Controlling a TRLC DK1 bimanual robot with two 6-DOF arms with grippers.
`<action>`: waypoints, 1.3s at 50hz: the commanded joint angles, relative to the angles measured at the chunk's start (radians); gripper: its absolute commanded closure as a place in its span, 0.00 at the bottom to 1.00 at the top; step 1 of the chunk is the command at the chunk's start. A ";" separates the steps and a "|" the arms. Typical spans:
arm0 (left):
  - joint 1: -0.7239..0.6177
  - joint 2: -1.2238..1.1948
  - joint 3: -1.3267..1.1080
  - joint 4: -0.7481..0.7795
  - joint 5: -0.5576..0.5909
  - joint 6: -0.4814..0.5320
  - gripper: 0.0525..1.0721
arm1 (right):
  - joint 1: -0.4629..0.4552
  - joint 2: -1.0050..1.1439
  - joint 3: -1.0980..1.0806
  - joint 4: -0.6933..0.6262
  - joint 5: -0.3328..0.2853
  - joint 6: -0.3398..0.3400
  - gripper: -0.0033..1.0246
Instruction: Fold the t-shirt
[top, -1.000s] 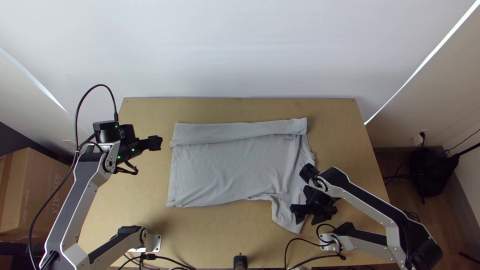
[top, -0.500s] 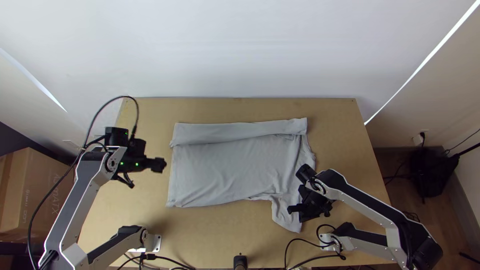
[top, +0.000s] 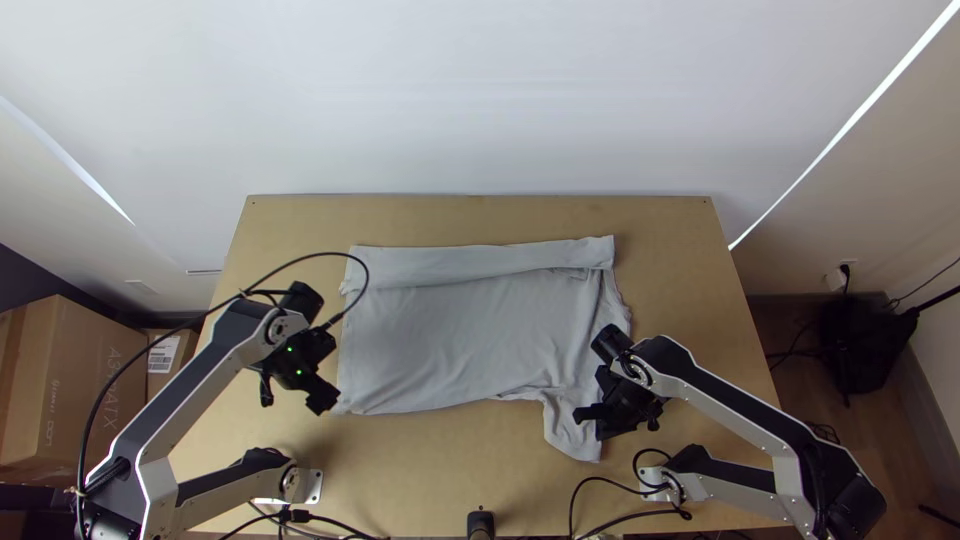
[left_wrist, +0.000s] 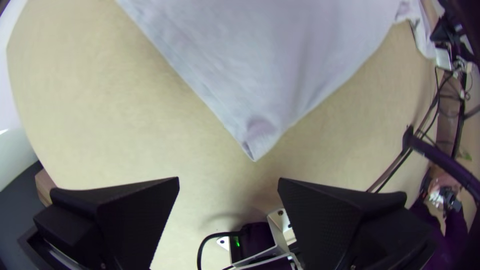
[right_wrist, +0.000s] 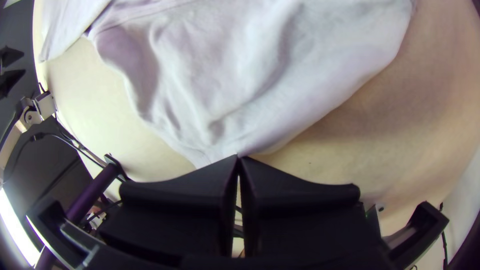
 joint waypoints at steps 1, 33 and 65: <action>-0.058 0.049 -0.049 -0.006 -0.011 -0.013 0.07 | 0.011 0.002 0.023 -0.001 0.003 -0.008 0.97; -0.158 0.232 -0.080 0.166 0.132 -0.044 0.79 | -0.001 0.014 0.038 0.017 0.003 -0.014 0.97; 0.118 0.129 -0.011 0.198 0.209 0.197 0.97 | -0.213 -0.016 0.103 -0.064 0.039 -0.168 0.97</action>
